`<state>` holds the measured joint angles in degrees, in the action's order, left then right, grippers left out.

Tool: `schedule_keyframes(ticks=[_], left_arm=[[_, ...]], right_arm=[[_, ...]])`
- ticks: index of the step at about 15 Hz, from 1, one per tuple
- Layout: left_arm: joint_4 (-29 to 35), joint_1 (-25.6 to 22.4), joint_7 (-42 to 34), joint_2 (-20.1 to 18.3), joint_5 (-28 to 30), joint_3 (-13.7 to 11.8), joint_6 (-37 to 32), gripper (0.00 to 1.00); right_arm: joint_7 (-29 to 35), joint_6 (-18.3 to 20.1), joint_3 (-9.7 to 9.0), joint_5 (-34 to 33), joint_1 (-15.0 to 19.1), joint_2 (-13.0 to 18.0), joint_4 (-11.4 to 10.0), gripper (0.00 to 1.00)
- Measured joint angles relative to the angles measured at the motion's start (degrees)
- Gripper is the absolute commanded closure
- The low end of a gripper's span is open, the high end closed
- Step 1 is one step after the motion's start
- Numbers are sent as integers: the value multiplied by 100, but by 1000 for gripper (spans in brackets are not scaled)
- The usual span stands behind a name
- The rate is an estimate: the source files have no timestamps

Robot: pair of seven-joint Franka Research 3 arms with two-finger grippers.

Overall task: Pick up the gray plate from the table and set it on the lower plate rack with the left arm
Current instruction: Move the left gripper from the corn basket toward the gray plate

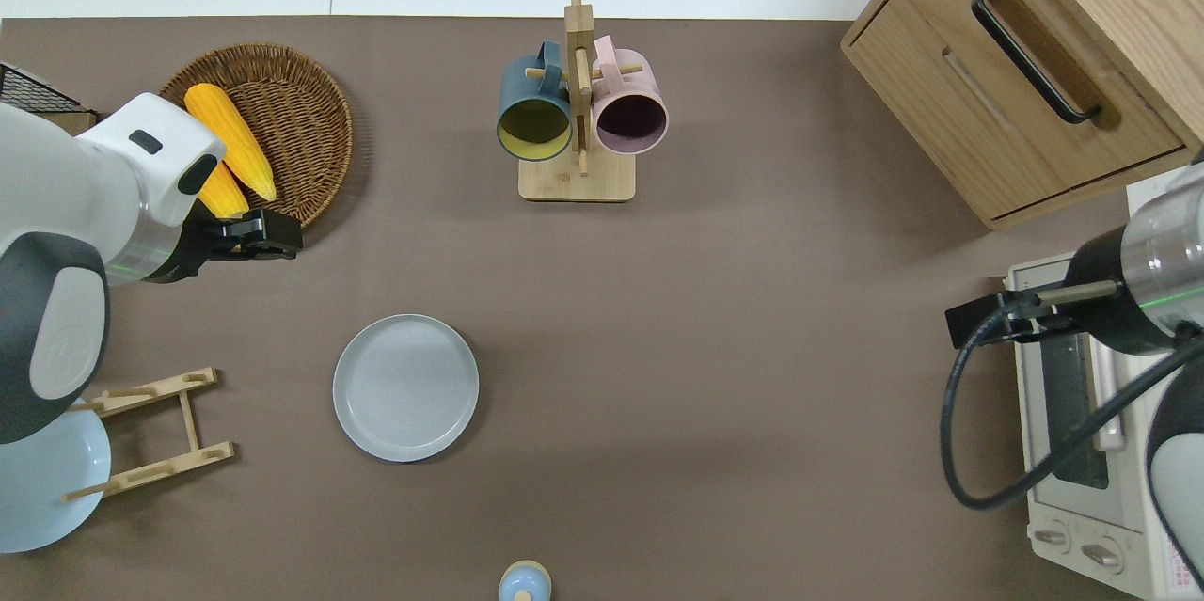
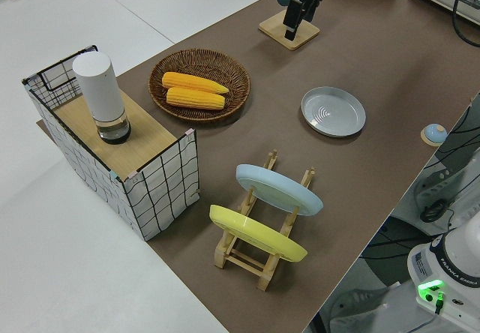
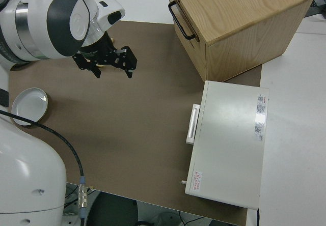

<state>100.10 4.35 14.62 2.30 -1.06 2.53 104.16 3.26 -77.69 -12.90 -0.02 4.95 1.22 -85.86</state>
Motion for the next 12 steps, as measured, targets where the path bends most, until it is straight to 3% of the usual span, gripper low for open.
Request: schedule_keyframes(ticks=[12], left_arm=[[373,33,3,29,3,10,36,5]], right_arm=[[0,0,0,0,0,0,0,13]])
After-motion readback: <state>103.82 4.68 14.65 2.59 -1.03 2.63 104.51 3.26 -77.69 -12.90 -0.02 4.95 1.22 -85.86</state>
